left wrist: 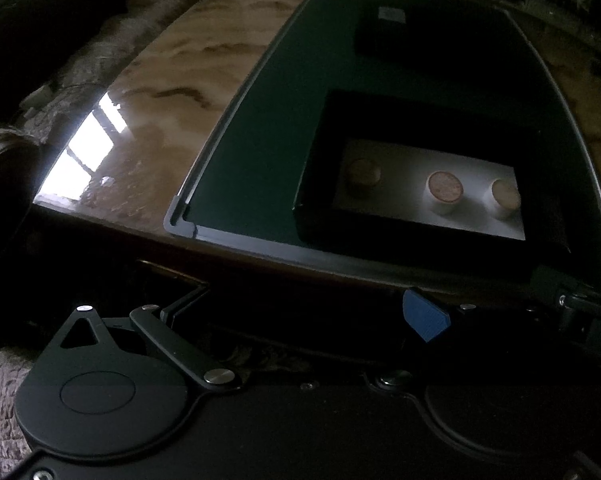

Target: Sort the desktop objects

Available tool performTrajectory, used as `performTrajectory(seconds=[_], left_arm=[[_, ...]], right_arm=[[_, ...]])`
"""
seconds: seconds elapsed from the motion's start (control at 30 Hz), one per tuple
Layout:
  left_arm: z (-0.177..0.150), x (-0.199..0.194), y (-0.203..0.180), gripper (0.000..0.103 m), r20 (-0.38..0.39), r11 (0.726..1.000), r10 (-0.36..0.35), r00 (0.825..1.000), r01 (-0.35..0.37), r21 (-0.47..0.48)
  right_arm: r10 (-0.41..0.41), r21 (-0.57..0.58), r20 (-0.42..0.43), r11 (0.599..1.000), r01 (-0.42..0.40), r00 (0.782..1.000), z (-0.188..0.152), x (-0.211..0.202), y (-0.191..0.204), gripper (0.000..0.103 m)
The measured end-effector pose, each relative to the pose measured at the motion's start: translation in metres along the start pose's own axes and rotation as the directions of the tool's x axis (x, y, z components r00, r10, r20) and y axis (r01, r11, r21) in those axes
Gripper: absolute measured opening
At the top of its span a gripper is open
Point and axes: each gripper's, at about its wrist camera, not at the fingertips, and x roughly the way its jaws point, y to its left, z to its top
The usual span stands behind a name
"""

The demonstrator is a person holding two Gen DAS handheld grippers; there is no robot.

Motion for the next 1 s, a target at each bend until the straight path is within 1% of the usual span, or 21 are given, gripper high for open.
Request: performTrajectory(seconds=[0.27, 0.5, 0.77, 0.87, 1.0], left_arm=[[0.007, 0.016, -0.005, 0.103, -0.017, 1.000, 0.004, 1.000, -0.004, 0.013], [0.013, 0.035, -0.008, 0.103, -0.041, 1.000, 0.003, 0.999, -0.002, 0.023], [0.023, 0.059, -0.019, 0.103, -0.055, 0.999, 0.005, 0.998, -0.003, 0.044], [0.027, 0.066, -0.022, 0.103, -0.063, 0.999, -0.004, 0.998, 0.007, 0.045], [0.032, 0.072, -0.026, 0.103, -0.070, 0.998, -0.002, 0.998, 0.006, 0.056]], right_arm=[[-0.004, 0.012, -0.028, 1.000, 0.004, 1.000, 0.003, 0.018, -0.003, 0.103], [0.009, 0.036, -0.064, 0.999, -0.007, 0.998, 0.005, 0.039, -0.005, 0.103], [0.004, 0.041, -0.072, 0.999, -0.001, 0.997, 0.012, 0.062, -0.011, 0.103], [-0.005, 0.038, -0.053, 0.999, 0.007, 0.999, 0.015, 0.066, -0.012, 0.103], [-0.003, 0.034, -0.067, 0.999, 0.006, 0.998, 0.020, 0.073, -0.014, 0.103]])
